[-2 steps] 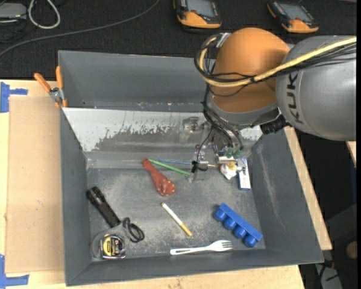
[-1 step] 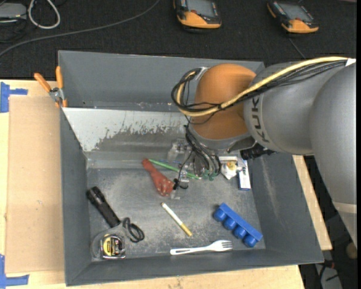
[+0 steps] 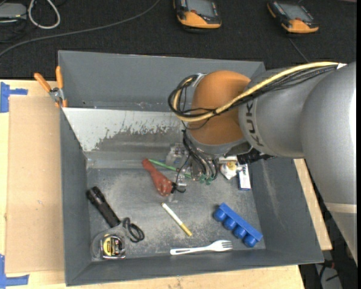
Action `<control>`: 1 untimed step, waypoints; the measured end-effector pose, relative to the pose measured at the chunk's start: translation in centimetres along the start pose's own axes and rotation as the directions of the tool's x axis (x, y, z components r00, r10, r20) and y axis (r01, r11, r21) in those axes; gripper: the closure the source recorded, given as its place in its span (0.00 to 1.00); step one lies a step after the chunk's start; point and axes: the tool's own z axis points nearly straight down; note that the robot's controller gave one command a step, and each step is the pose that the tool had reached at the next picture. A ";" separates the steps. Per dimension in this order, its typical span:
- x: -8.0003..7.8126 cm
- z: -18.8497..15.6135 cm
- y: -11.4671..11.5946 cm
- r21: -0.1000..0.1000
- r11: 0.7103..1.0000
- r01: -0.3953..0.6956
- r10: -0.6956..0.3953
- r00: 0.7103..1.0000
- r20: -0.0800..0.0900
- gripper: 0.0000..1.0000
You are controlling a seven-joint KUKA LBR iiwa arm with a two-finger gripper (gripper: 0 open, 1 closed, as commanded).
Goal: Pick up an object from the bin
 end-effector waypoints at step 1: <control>0.3 1.0 -0.1 0.001 0.983 -0.183 0.183 0.983 -0.004 0.00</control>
Offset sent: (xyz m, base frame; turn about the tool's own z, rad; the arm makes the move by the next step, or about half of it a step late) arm 0.0088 0.0016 -0.0440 0.1200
